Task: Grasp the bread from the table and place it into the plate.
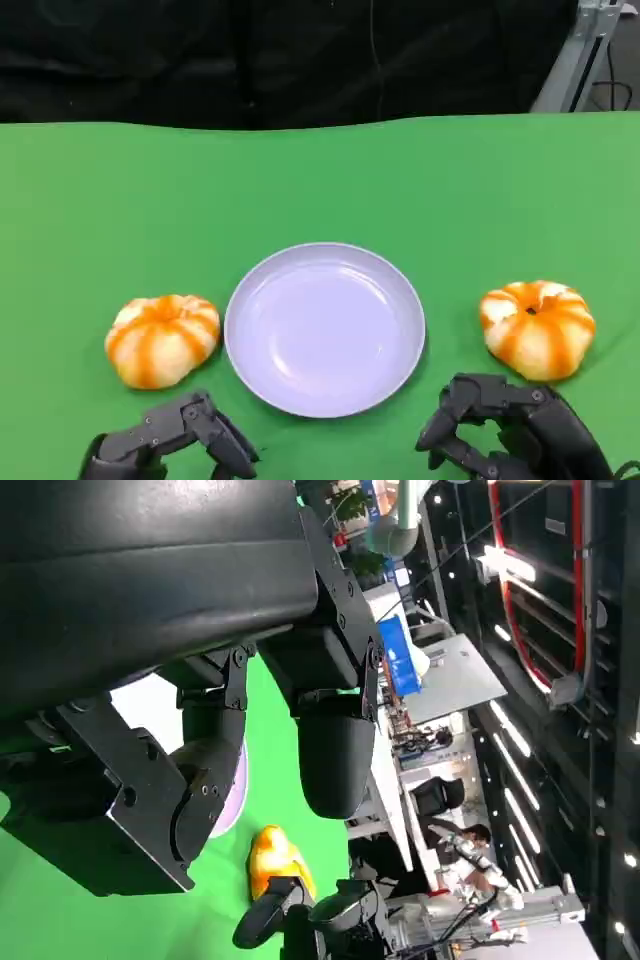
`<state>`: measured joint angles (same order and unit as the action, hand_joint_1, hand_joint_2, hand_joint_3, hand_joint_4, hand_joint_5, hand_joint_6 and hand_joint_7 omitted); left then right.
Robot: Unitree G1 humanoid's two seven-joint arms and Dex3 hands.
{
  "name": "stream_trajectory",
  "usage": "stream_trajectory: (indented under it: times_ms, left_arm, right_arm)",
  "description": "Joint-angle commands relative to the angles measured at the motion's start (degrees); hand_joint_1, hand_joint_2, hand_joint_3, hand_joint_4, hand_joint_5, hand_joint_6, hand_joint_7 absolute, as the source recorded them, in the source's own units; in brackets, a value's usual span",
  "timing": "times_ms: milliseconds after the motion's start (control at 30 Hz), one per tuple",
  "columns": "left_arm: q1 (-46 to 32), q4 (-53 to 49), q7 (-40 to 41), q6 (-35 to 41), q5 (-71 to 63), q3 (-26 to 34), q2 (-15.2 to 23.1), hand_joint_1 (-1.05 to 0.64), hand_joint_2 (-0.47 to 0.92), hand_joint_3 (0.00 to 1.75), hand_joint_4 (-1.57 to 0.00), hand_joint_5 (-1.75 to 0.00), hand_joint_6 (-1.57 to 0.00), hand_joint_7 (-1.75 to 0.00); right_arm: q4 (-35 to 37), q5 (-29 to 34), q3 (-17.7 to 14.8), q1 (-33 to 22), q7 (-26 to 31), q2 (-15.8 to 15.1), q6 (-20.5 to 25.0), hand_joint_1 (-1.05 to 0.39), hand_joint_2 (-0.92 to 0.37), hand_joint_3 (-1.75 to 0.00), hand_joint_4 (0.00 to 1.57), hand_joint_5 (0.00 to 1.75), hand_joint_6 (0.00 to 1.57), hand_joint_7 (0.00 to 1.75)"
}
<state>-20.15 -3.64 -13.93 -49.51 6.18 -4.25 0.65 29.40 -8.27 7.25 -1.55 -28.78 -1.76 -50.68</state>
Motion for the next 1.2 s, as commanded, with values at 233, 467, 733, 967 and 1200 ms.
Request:
stream_trajectory:
  times_ms: [233, 467, 733, 967, 1200]
  left_arm:
    - [1.09, -0.92, 0.56, 0.38, 0.40, 1.36, 1.18, 0.27, 0.53, 1.25, -0.77, -1.60, -0.82, -1.37]
    - [1.70, -1.85, 1.90, -0.65, -1.34, 3.27, 0.64, 0.25, 0.52, 1.17, -0.79, -1.35, -0.82, -1.21]
    - [1.74, -1.93, 2.22, -0.72, -1.66, 3.28, 0.61, 0.25, 0.52, 1.15, -0.80, -1.31, -0.83, -1.17]
    - [2.51, -1.79, 2.92, -0.50, -0.28, 4.81, 0.62, -0.01, 0.84, 0.32, -0.65, -0.79, -0.81, -0.36]
    - [2.42, -0.88, 3.13, -0.56, -0.22, 5.60, 1.18, -0.18, 0.92, 0.14, -0.59, -0.53, -0.70, -0.11]
  right_arm:
    - [1.29, -0.26, -0.76, 1.53, 0.31, -0.51, -0.82, -0.11, -0.90, -0.37, 0.74, 1.46, 0.85, 1.06]
    - [1.05, -0.03, -0.72, 1.47, 0.55, -0.53, -0.64, -0.11, -0.90, -0.38, 0.74, 1.47, 0.85, 1.06]
    - [1.04, 0.00, -0.70, 1.46, 0.59, -0.53, -0.64, -0.11, -0.89, -0.39, 0.75, 1.47, 0.85, 1.06]
    - [1.86, -0.64, -0.72, 1.96, 0.09, -0.30, -0.98, -0.10, -0.88, -0.42, 0.75, 1.46, 0.86, 1.04]
    - [1.82, -0.53, -0.76, 2.17, 0.30, -0.24, -0.64, -0.10, -0.86, -0.45, 0.76, 1.46, 0.87, 1.04]
